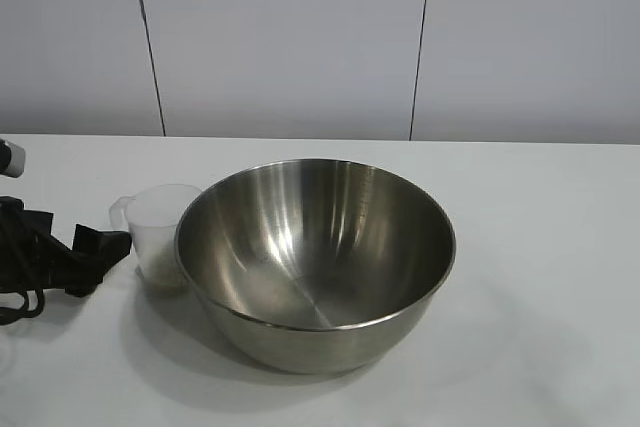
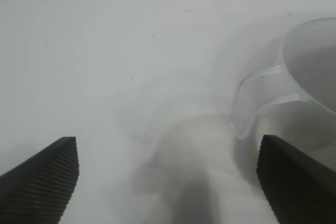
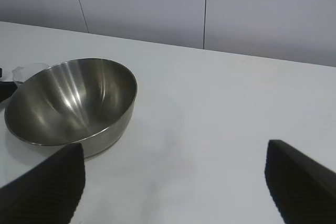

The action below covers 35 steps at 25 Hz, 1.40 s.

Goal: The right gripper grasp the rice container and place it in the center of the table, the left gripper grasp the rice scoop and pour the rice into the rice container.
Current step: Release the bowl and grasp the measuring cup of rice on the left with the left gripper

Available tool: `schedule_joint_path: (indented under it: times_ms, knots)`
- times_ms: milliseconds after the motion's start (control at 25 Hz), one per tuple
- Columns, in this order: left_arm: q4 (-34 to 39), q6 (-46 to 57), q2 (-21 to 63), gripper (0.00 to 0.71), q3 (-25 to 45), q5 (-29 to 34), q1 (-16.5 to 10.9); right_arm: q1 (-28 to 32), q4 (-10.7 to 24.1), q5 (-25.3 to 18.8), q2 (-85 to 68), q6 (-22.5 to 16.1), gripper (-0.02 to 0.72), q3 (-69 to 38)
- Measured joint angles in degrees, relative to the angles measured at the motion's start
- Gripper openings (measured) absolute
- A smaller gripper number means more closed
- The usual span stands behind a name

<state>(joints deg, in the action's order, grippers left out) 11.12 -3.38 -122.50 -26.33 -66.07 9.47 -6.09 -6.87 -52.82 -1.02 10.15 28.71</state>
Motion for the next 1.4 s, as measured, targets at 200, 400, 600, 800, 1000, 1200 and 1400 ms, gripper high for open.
schedule_joint_path:
  times_ms: [200, 400, 600, 800, 1000, 1200, 1400]
  knots:
    - [-0.07, 0.12, -2.33, 0.662, -0.28, 0.11, 0.00, 0.00, 0.00, 0.06, 0.00, 0.00, 0.638, 0.00]
    - [-0.07, 0.23, -2.33, 0.662, -1.74, 0.05, 0.00, 0.00, 0.00, 0.06, 0.00, -0.05, 0.638, 0.00]
    - [-1.68, 0.17, -2.33, 0.662, -2.14, 0.05, 0.00, 0.00, 0.00, 0.06, 0.00, -0.05, 0.638, 0.00]
    - [-2.41, 0.11, -2.33, 0.662, -3.87, 0.05, 0.00, 0.00, 0.00, 0.06, 0.00, -0.05, 0.638, 0.00]
    - [-2.41, 0.11, -2.33, 0.662, -4.51, 0.05, 0.00, 0.00, 0.00, 0.06, 0.00, -0.05, 0.638, 0.00]
    - [-2.41, 1.96, -2.37, 0.662, -4.51, 0.05, 0.00, 0.00, -0.02, 0.06, 0.00, -0.05, 0.638, 0.00]
    - [-2.85, 6.34, -2.37, 0.662, -4.58, 0.05, 0.00, 0.00, -0.19, 0.06, 0.00, -0.05, 0.638, 0.00]
